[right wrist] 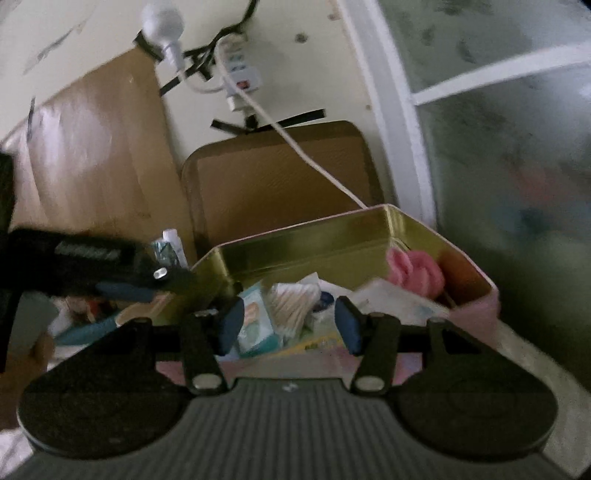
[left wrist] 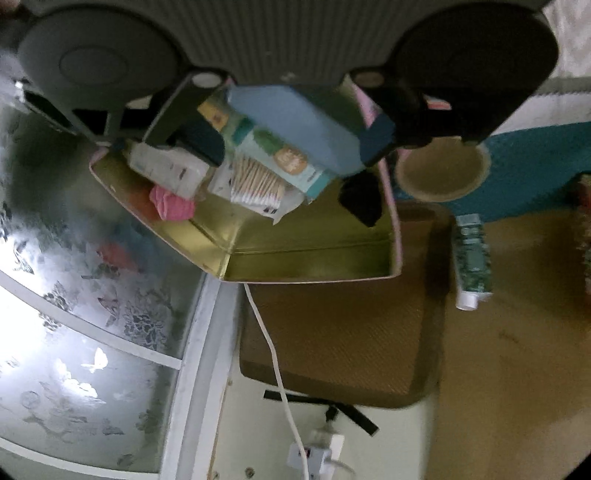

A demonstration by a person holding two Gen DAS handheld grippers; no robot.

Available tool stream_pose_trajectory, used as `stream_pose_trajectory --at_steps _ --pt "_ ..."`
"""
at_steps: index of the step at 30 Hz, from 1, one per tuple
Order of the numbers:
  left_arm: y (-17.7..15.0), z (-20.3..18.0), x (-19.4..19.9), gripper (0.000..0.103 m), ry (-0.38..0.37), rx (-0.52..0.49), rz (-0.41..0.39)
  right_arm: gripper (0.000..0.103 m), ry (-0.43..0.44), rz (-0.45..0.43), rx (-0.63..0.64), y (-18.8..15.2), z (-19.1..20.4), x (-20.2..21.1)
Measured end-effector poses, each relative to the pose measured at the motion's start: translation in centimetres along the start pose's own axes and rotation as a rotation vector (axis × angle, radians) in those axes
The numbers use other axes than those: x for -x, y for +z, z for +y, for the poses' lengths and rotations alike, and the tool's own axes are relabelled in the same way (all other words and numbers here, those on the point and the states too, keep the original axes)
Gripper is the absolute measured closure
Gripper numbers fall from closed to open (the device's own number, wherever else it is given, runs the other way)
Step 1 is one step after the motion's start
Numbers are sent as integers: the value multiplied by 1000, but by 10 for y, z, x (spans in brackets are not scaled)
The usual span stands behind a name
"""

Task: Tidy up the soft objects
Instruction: 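Carry the teal box into the pink tin and open the right tool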

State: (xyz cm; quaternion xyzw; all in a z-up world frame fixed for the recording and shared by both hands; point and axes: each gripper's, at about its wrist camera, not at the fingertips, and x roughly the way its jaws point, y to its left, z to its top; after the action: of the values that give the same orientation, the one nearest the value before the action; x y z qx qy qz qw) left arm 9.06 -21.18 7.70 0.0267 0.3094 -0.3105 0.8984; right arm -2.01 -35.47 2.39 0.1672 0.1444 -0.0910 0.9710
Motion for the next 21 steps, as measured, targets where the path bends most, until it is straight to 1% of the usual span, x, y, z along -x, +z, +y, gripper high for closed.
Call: stream_pose_trajectory --at_steps 1,3,5,10,12,15,19,21 --pt "-3 0 6 11 11 -2 -4 46 -5 -1 -19 -1 0 4" --pt "-10 -1 17 3 31 1 0 46 -13 -2 -45 -3 5 13" --pt "-17 -2 27 0 41 3 15 46 -16 -6 -63 -5 8 20" --pt "-38 -6 49 0 95 -16 50 45 -14 -12 -91 -14 18 44" --pt "-47 -6 55 0 109 -18 63 42 -10 -10 -95 -18 23 54" --pt "-62 -5 65 0 133 -20 78 41 -19 -17 -89 -26 32 69" --pt "-78 1 79 0 179 -9 79 36 -37 -20 -80 -34 41 83" --pt "-84 4 89 0 204 5 59 36 -39 -16 -73 -37 46 88"
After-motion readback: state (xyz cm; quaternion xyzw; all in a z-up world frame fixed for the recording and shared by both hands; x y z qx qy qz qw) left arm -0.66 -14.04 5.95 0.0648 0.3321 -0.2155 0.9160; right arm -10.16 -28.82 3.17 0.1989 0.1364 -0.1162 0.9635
